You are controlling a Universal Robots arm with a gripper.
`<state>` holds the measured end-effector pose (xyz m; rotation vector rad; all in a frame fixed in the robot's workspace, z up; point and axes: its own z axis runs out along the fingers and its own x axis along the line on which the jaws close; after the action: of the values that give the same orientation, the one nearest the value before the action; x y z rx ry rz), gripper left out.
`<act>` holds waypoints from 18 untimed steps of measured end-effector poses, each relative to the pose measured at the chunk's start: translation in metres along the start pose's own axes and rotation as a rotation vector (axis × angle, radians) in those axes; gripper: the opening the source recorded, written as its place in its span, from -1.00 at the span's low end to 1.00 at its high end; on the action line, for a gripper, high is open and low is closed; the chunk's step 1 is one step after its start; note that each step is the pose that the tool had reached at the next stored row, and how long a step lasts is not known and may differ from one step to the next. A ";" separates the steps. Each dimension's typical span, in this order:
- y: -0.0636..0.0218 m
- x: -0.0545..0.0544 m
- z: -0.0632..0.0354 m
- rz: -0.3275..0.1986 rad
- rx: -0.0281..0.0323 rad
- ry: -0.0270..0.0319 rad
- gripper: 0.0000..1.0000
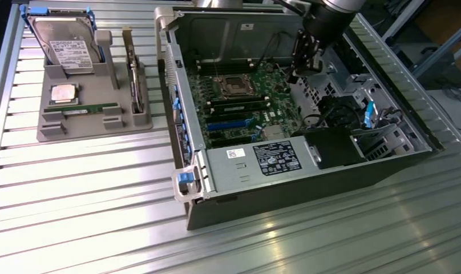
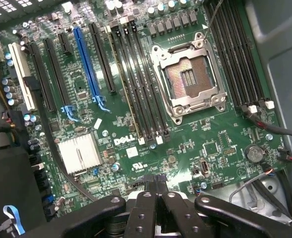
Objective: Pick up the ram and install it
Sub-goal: 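Press down the ram until it locks into place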
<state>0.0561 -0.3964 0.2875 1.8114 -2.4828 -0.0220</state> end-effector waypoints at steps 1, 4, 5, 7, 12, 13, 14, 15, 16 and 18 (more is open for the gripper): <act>0.0000 0.000 0.0000 0.012 -0.0006 -0.0006 -0.79; 0.0000 0.000 0.0000 0.058 -0.0027 -0.0030 -0.79; 0.0000 0.000 0.0000 0.076 -0.0036 -0.0039 -0.79; 0.0000 0.000 0.0000 0.113 -0.0052 -0.0058 -0.79; 0.0000 0.000 0.0000 0.210 -0.0098 -0.0108 -0.79; 0.0000 0.000 0.0000 0.223 -0.0104 -0.0115 -0.79; 0.0000 0.000 0.0000 0.245 -0.0114 -0.0127 -0.79; 0.0000 0.000 0.0000 0.271 -0.0127 -0.0141 -0.79; 0.0000 0.000 0.0000 0.291 -0.0136 -0.0151 -0.79; 0.0000 0.000 0.0000 0.325 -0.0152 -0.0168 -0.79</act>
<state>0.0561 -0.3964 0.2875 1.3864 -2.7463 -0.0388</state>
